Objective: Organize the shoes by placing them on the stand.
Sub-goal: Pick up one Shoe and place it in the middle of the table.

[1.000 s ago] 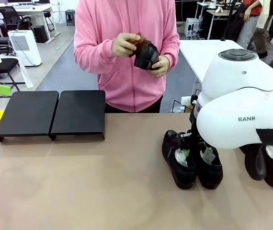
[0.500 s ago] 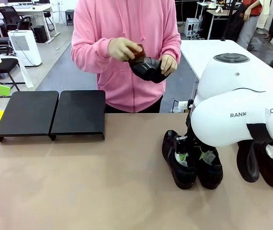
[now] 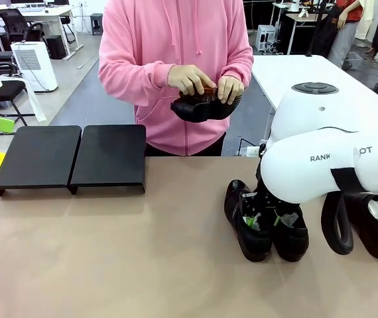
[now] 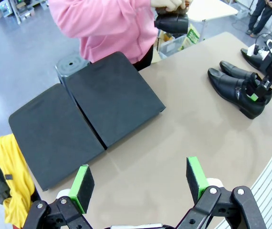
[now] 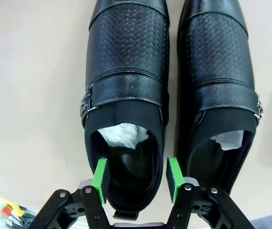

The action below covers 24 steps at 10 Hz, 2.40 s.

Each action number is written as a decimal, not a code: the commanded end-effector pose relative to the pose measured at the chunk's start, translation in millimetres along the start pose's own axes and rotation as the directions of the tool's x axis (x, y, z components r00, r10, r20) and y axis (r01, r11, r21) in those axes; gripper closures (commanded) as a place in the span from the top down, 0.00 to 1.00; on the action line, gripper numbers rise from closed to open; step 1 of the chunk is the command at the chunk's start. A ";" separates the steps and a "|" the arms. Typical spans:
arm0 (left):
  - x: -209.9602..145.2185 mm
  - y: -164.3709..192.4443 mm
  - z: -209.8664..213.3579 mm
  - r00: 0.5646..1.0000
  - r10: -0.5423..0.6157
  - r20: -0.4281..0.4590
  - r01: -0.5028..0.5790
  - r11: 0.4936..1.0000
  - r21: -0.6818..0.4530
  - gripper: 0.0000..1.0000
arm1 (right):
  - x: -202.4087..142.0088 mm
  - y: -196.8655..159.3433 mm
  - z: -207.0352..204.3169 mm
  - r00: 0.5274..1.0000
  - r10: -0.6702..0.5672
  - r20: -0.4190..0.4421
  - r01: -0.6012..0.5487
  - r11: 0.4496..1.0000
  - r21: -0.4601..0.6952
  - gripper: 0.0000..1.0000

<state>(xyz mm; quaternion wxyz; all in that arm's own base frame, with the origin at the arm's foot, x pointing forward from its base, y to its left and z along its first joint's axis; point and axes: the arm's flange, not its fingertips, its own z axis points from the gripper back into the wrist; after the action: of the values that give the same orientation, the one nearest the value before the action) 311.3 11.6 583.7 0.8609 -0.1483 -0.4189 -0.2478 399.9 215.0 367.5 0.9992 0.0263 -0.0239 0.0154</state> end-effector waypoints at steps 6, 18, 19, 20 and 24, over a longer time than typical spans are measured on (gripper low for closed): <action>-0.7 0.9 1.4 1.000 -0.011 0.002 0.011 1.000 -0.008 1.00 | 8.3 0.5 -23.4 0.994 -0.073 0.077 0.073 0.997 0.004 0.64; -0.7 0.9 1.4 1.000 -0.011 0.002 0.011 1.000 -0.008 1.00 | 9.1 -2.1 -21.6 0.997 -0.037 0.061 0.039 0.999 -0.026 0.00; -0.7 0.9 1.4 1.000 -0.011 0.002 0.011 1.000 -0.008 1.00 | 7.3 -2.2 -13.3 0.997 -0.038 0.065 0.040 0.999 -0.024 0.00; -0.7 0.9 1.4 1.000 -0.011 0.002 0.011 1.000 -0.008 1.00 | 2.5 0.7 2.8 0.995 -0.056 0.080 0.058 0.998 -0.020 0.00; -0.7 0.9 1.4 1.000 -0.011 0.002 0.011 1.000 -0.008 1.00 | -46.8 43.3 98.8 0.973 -0.044 0.226 0.009 0.988 0.155 0.00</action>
<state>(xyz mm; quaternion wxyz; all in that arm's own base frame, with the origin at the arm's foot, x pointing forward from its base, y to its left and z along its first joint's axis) 311.3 11.6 583.7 0.8609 -0.1483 -0.4188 -0.2479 365.2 242.2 455.5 0.9887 0.0771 -0.1285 0.0048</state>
